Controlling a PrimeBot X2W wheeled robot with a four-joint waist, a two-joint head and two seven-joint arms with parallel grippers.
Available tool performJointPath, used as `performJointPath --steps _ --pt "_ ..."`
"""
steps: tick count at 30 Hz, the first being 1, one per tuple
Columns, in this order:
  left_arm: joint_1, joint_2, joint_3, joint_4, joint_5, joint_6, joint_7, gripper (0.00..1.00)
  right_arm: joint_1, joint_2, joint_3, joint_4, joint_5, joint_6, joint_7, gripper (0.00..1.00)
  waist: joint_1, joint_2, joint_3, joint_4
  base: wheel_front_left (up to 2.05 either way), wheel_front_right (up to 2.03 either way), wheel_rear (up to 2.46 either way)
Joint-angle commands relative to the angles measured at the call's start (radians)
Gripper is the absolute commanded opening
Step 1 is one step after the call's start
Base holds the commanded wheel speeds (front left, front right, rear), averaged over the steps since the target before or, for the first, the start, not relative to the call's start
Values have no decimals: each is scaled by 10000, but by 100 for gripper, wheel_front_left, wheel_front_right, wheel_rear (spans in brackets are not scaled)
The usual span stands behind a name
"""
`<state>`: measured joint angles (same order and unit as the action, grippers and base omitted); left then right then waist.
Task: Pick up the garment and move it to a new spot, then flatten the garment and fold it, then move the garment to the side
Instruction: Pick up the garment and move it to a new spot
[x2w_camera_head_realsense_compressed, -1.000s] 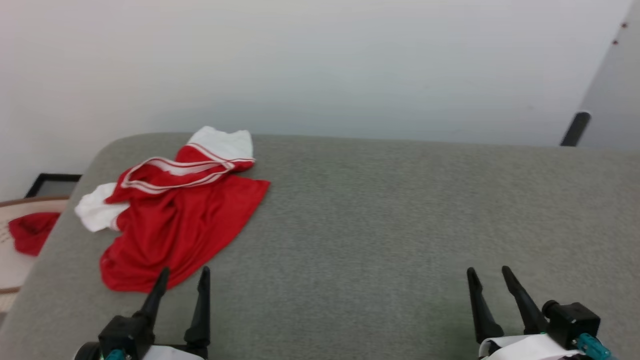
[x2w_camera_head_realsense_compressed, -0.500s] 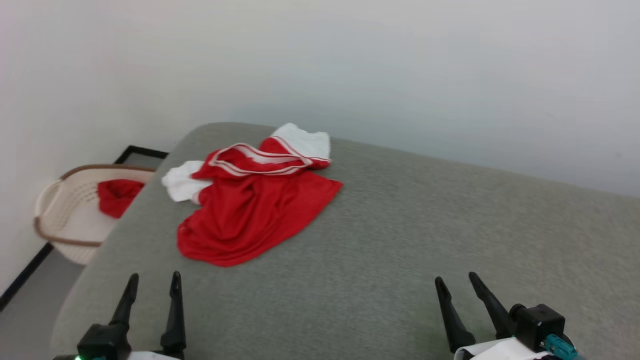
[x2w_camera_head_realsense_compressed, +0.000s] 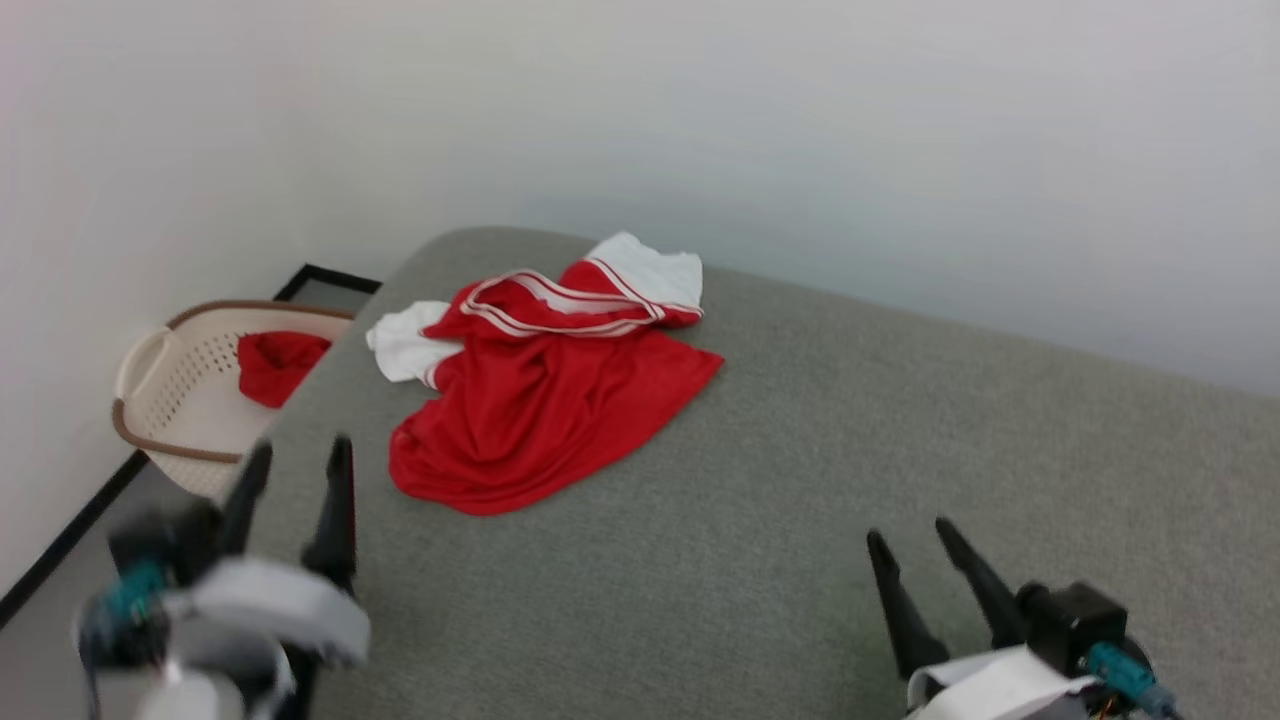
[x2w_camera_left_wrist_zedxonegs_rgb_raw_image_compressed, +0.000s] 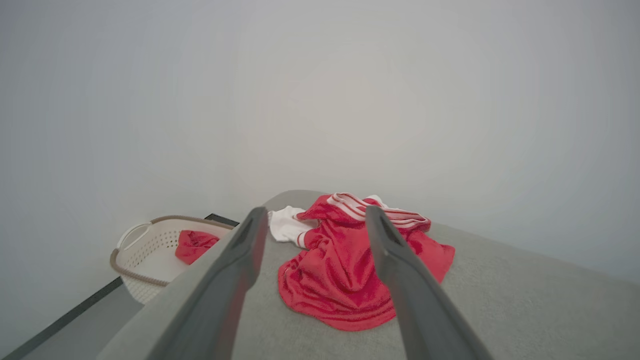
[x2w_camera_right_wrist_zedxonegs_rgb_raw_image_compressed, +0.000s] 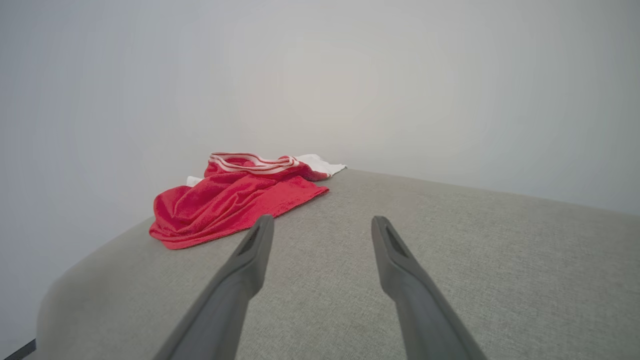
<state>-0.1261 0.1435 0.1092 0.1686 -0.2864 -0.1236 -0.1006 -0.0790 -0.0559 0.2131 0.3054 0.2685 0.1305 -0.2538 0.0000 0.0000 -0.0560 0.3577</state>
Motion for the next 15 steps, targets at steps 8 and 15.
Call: performJointPath --steps 8,15 --pt "-2972 1662 -300 46 -2006 -73 3441 100 -811 -272 -272 -508 -255 4 98 100 0 0 2296 -1668 0 0 0" --pt "-5126 2911 -402 1163 -3336 3 6503 100 -1452 -325 -282 -754 -336 4 33 100 0 0 3661 -2693 0 0 0"
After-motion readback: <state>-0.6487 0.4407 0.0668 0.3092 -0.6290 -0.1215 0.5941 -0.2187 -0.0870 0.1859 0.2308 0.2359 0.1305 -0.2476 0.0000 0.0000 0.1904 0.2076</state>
